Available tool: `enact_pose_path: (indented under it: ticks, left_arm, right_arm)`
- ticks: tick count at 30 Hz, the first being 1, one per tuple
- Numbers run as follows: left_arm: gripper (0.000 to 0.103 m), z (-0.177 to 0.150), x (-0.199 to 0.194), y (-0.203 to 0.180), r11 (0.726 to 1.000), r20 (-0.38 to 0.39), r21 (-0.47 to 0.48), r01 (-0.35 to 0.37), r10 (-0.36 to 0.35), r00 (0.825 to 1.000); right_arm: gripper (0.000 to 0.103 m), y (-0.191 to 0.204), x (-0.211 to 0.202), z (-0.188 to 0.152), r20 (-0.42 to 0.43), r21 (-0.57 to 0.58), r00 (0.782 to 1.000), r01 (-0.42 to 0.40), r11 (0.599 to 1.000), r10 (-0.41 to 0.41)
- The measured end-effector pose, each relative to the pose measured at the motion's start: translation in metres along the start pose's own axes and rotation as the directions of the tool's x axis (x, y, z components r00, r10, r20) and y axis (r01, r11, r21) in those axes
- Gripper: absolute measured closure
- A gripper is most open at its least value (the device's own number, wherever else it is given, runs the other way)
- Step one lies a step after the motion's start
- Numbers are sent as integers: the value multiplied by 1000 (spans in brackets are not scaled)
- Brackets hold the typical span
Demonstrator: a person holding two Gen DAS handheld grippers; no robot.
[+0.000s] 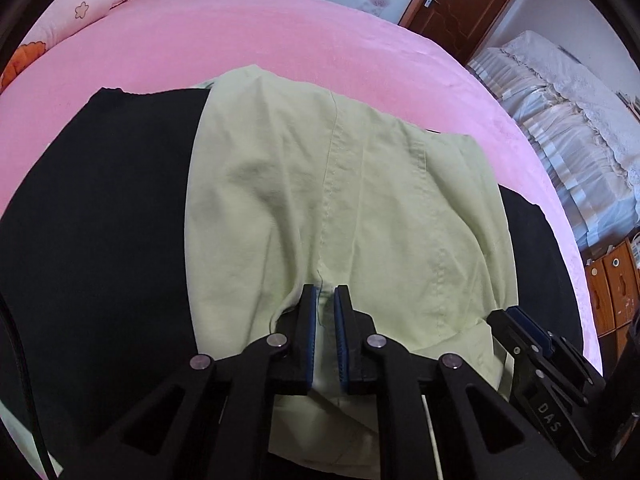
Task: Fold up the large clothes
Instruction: 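Release the hood and lift both grippers away from the bundle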
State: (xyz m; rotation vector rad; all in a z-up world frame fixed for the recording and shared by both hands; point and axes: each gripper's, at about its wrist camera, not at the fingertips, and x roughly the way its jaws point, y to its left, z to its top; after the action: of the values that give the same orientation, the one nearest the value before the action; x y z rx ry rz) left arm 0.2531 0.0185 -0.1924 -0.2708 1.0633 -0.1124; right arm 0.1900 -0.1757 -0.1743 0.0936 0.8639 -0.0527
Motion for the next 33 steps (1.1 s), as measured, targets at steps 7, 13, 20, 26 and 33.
enact_pose_path:
  ticks: [7,13,20,26,33]
  left_arm:
    - [46,-13,-65,-30,993,134,70,-94,84,987]
    - [44,-28,-131,-42,987,197,112,-114,91,976]
    - [35,-53,-189,-37,987,208,102,-120,97,973]
    - [34,-73,-223,-23,980,209,81,-181,161,965]
    - [34,-91,-230,0,980,168,27,-199,192,967]
  right_arm:
    - [74,5,-58,0,69,57,991,-115,992,111]
    - [74,20,-100,-12,110,47,981,-168,985,162]
    - [74,27,-139,-27,123,34,976,-184,982,179]
    - [74,38,-166,-40,107,24,976,-195,980,192]
    - [66,57,-181,-47,123,-30,974,-188,982,190]
